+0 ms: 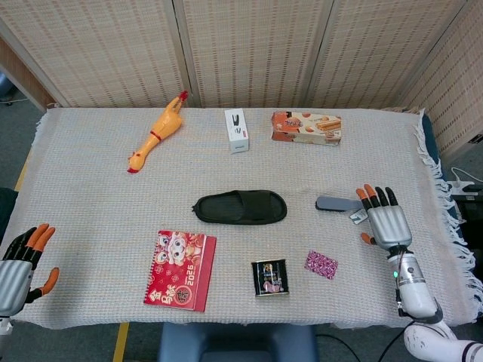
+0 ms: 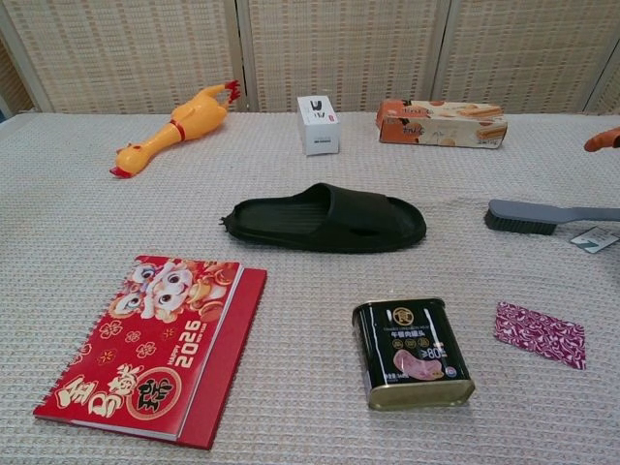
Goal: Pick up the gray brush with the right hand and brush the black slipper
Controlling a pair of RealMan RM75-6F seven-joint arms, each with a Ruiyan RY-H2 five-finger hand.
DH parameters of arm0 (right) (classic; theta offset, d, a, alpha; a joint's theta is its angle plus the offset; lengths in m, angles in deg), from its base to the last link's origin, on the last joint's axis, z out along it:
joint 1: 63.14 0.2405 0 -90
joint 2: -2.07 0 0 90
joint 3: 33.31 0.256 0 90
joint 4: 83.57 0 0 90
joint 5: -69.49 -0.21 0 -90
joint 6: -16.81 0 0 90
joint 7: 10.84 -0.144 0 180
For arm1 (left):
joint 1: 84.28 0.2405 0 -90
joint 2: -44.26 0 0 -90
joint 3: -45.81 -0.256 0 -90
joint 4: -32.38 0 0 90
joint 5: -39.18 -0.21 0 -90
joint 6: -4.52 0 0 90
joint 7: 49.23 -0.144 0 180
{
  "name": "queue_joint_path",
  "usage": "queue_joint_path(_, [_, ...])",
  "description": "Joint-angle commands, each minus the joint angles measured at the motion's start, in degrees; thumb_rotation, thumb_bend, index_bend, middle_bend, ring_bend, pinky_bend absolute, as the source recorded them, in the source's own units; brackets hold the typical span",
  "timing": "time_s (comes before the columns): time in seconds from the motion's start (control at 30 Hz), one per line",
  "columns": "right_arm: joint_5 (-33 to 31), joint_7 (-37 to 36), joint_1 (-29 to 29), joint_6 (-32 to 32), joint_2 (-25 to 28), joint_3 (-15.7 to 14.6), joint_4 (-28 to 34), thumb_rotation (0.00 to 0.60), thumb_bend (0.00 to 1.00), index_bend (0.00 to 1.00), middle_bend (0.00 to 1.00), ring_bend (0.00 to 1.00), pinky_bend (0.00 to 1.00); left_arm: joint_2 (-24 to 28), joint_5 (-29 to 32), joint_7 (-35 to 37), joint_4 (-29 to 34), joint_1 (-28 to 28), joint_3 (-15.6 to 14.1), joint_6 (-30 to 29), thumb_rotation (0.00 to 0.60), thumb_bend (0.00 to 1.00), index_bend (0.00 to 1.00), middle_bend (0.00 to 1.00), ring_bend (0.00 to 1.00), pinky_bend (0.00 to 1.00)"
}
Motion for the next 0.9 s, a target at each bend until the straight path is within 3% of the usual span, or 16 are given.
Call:
queue_joint_path(0.03, [-3.2,1.6,3.2,2.8,-3.0,1.6,-4.0,0.554,0.12,0.01,0.00,0.00,0.01,0.2,0.3,0.5,-0.1,0.1,0.0,0.1,0.583,0.46,0.00,0.00,0.00,0.10])
queue_joint_path(0.23, [-6.2,2.2,6.8,5.5,-6.3,2.0,-9.3,0.571,0.13,0.13,0.01,0.00,0.02,0.0,-1.2,2.1,-1.4,0.1,0.1,-1.3,0.600,0.46,0.00,0.00,0.00,0.11])
queue_joint_path(0.33, [-7.3,0.7,7.8,6.0,-8.7,2.2,-12.7,0.600,0.13,0.22,0.07,0.00,0.04,0.2,-0.5,2.0,-1.3,0.1,0.0,-0.4,0.600,0.46,0.00,0.00,0.00,0.12])
queue_joint_path(0.5, [-5.8,-4.8,8.6,6.5,-12.2,1.8,-19.1,0.600,0.15,0.34,0.14,0.00,0.13,0.6,-0.4,1.8,-0.7,0.3,-0.1,-0.5,0.600,0.46,0.00,0.00,0.00,0.11])
queue_joint_path(0.7, [-5.3,-7.5,9.8,8.4,-14.9,1.1,-24.8,0.600,0.15,0.35,0.14,0.01,0.14,1.2,0.3,1.5,0.0,0.4,-0.8,1.1,0.600,0.46,0.00,0.00,0.00,0.12])
queue_joint_path(0.9, [-4.7,-10.1,10.8,9.1,-16.4,1.3,-28.0,0.600,0.15,0.23,0.14,0.01,0.14,1.4,0.5,1.1,0.5,0.4,-0.6,1.3,0.600,0.46,0.00,0.00,0.00,0.12])
